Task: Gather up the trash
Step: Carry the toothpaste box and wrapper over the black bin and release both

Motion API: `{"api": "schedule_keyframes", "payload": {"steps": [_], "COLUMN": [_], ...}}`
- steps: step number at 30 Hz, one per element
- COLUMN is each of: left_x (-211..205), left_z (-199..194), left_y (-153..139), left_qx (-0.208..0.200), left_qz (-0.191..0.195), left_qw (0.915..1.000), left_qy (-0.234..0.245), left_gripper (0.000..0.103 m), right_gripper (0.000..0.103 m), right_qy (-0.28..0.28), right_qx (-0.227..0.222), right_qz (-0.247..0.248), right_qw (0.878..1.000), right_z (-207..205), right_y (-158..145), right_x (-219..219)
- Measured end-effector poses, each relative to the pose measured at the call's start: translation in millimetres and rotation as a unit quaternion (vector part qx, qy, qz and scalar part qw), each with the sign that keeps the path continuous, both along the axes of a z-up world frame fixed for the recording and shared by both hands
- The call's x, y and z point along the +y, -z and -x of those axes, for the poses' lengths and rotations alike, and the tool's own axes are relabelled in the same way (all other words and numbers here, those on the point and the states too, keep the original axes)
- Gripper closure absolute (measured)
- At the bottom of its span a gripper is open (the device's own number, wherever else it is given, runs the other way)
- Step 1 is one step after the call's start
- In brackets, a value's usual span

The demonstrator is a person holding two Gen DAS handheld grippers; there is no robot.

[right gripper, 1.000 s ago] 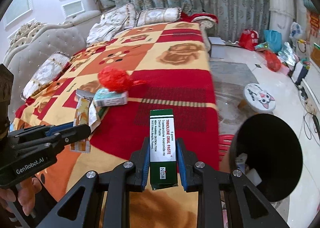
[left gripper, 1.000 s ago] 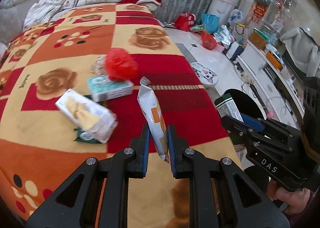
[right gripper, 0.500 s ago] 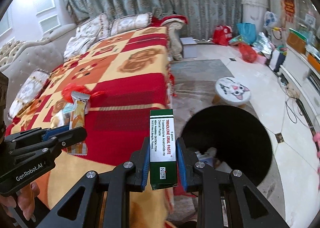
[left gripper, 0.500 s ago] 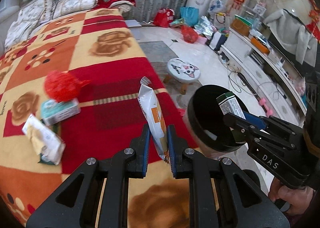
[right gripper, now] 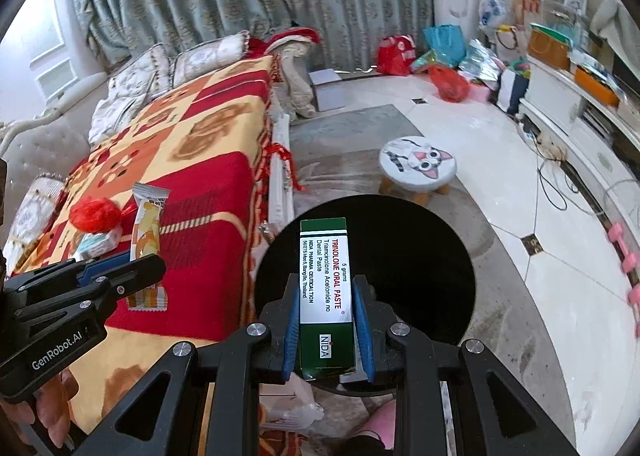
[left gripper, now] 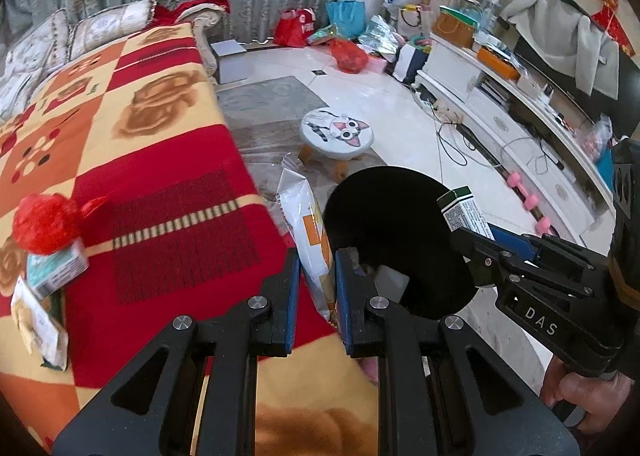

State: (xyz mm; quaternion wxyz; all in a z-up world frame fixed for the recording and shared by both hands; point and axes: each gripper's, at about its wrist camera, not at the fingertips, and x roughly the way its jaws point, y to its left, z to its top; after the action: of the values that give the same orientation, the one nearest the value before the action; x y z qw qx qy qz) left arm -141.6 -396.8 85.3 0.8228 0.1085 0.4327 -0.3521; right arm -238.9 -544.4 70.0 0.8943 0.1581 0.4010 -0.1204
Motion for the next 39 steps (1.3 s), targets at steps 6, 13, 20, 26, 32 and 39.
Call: {"api": "schedule_keyframes", "payload": {"steps": [6,13,20,26,32,39], "left_x": [-17,-33,-45,-51,-53,-55], "left_z": [-4,-8,-10,-11,-14,-15], "left_y": [8,18,28,35,38,38], "left_qx": [0.008,0.032,0.057,0.066,0.079,0.075], "left_qz": [-0.003,-0.001,0.002,0.003,0.017,0.011], "left_qw": [0.9999,0.9993,0.9979,0.9973,0.9961,0.9964], "left_qy": [0.013,0.022,0.03,0.031,0.036,0.039], "left_gripper": [0.088,0.088,0.088,0.088,0.088,0.082], "right_gripper": [0.079,0.079,0.079,0.079,0.079,0.078], "right_qy": [0.01,0.022,0.028,0.03,0.036,0.048], "right_qx": [0.006,0.014,0.021,0.022,0.019,0.018], "right_qz": [-0.004,-0.011,-0.02,-0.023,-0.022,-0.04], "right_qw": [1.0,1.0,0.999,0.999,0.999,0.998], "right_z": [2,2,-1,-3,-3,-5], "right_y": [6,15,24,28,28,30], "right_x": [-13,-26,-35,-41,-47,-52]}}
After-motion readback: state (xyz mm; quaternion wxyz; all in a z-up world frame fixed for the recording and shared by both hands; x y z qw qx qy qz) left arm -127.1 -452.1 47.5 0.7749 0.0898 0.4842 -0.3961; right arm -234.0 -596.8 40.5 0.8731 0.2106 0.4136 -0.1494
